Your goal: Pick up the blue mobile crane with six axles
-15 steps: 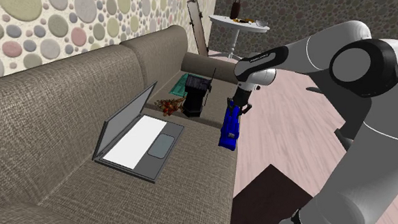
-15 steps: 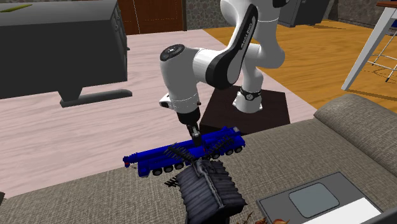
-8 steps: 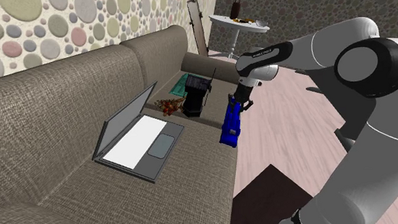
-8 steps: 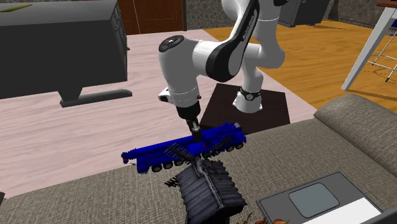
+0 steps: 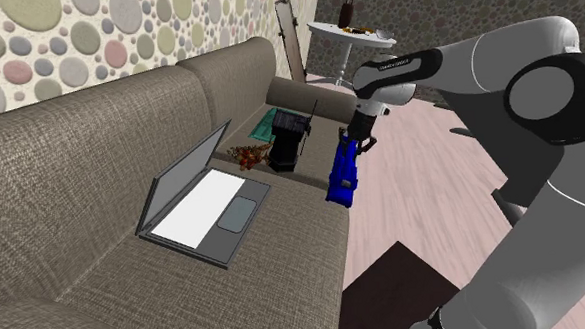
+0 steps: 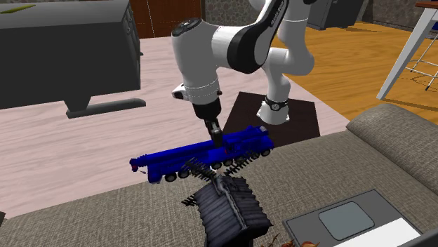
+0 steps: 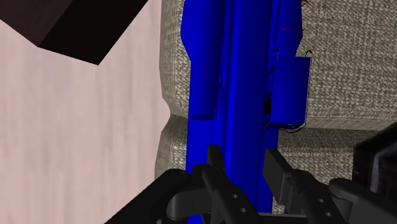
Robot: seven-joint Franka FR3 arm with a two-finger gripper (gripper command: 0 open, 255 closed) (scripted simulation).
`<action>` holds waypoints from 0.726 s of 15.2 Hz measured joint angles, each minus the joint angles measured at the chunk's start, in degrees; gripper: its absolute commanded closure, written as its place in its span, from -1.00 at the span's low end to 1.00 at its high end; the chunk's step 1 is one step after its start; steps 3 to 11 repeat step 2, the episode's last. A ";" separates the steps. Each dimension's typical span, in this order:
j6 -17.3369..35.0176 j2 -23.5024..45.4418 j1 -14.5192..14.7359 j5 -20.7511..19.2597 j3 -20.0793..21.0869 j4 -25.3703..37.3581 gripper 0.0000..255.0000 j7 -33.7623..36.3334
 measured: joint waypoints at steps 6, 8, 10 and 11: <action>-1.20 -0.25 0.00 -0.15 -0.02 0.97 1.00 0.23; -1.20 -0.25 0.00 -0.15 -0.02 0.97 1.00 0.23; -1.20 -0.25 0.00 -0.15 -0.02 0.97 1.00 0.23; -1.20 -0.25 0.00 -0.15 -0.02 0.97 1.00 0.23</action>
